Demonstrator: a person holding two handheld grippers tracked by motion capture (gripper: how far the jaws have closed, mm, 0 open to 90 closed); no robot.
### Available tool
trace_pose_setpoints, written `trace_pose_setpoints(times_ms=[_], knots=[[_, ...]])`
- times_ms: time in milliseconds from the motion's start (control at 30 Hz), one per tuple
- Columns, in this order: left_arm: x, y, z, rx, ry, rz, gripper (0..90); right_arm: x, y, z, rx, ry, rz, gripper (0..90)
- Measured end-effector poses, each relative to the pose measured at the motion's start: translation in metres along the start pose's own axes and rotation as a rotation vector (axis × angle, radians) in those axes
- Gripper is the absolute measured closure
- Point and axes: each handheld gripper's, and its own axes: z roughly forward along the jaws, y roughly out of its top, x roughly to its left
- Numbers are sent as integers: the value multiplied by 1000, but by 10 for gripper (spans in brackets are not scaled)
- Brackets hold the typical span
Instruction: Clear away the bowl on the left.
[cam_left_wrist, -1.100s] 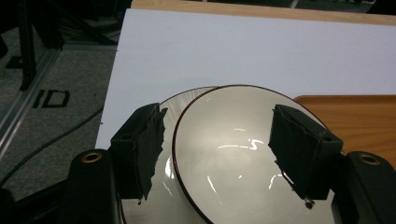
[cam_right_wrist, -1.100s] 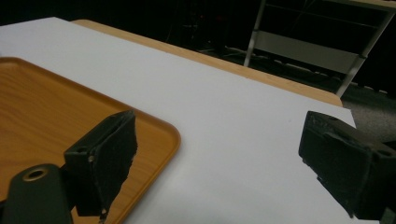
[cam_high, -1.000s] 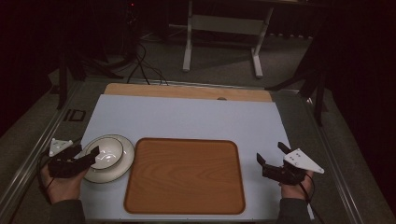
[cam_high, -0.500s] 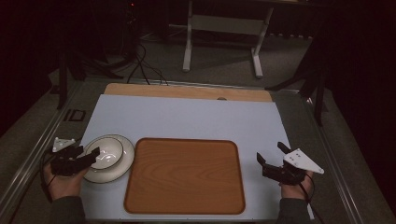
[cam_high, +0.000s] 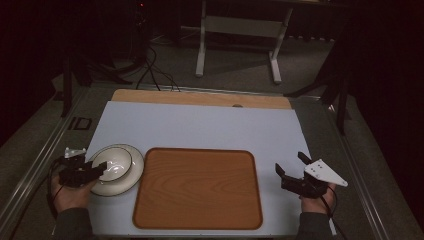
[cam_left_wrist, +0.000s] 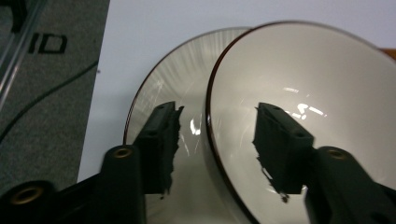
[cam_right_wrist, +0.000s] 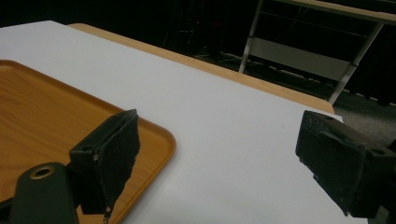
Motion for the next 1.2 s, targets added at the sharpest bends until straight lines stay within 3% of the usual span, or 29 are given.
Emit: trace_pose_setpoints(times_ms=[300, 433, 567, 800, 1200], knots=[[5, -1, 5, 70, -49, -53, 638, 0, 0, 0, 4, 3, 1, 133], [7, -1, 7, 86, -89, -84, 667, 0, 0, 0, 4, 3, 2, 133], [9, -1, 7, 97, -99, -108, 689, -1, 0, 0, 5, 1, 3, 134], [8, -1, 8, 92, -112, -139, 739, -1, 0, 0, 13, -11, -2, 134], [11, -3, 8, 74, -176, -217, 817, -2, 0, 0, 17, -18, 8, 134]])
